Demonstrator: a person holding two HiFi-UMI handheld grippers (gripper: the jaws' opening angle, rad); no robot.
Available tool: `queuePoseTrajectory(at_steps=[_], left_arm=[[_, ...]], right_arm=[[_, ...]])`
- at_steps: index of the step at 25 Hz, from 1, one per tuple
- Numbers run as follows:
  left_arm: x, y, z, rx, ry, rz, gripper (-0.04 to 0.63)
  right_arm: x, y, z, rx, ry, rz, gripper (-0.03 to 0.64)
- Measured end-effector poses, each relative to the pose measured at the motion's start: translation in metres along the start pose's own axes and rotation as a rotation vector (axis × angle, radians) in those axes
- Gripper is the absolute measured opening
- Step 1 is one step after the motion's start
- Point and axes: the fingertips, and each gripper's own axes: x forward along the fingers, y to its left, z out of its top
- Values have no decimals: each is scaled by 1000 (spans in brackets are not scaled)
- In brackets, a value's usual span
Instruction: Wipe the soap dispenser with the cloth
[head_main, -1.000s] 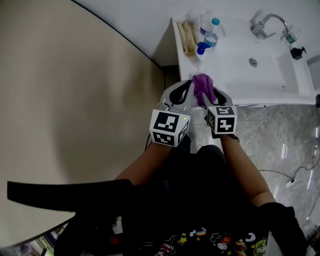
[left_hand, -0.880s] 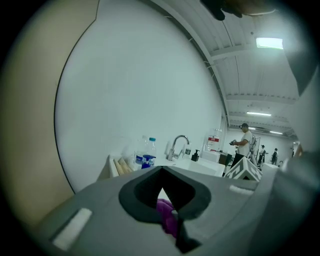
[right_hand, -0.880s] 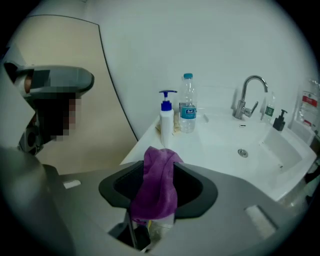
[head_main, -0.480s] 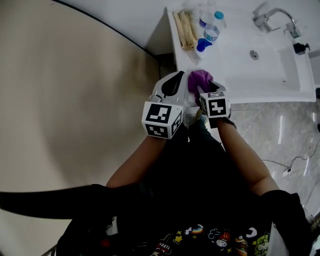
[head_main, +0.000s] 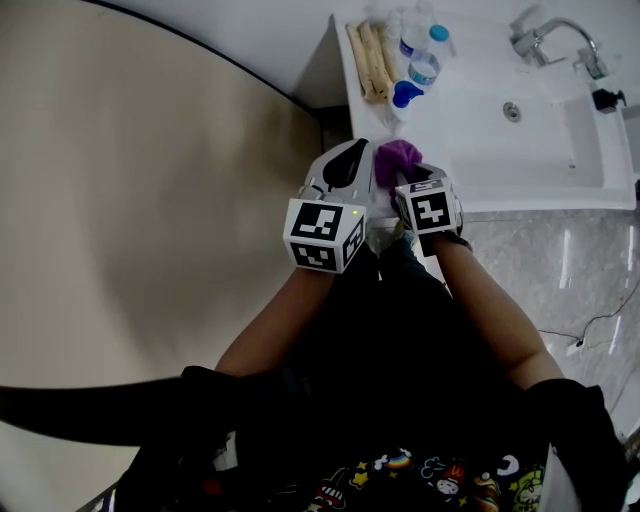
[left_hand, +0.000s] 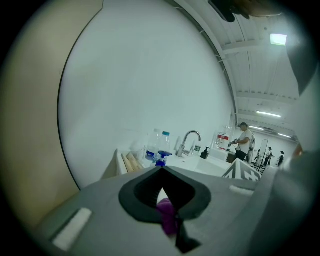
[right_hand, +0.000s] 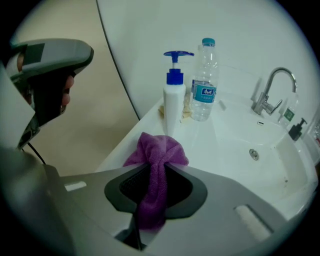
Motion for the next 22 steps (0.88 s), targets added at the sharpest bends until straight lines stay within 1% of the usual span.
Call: queuePoseTrajectory(at_steps=[3, 12, 22], left_arm=[[5, 0, 2, 7, 7, -4, 0], [20, -4, 15, 35, 9, -20, 0], [27, 0, 23, 50, 11, -20, 0]], right_arm=[[-5, -2, 15, 0, -41, 10, 98], [-32, -19, 61, -14, -184, -4, 97], [-73, -14, 99, -7, -315, 10, 97]])
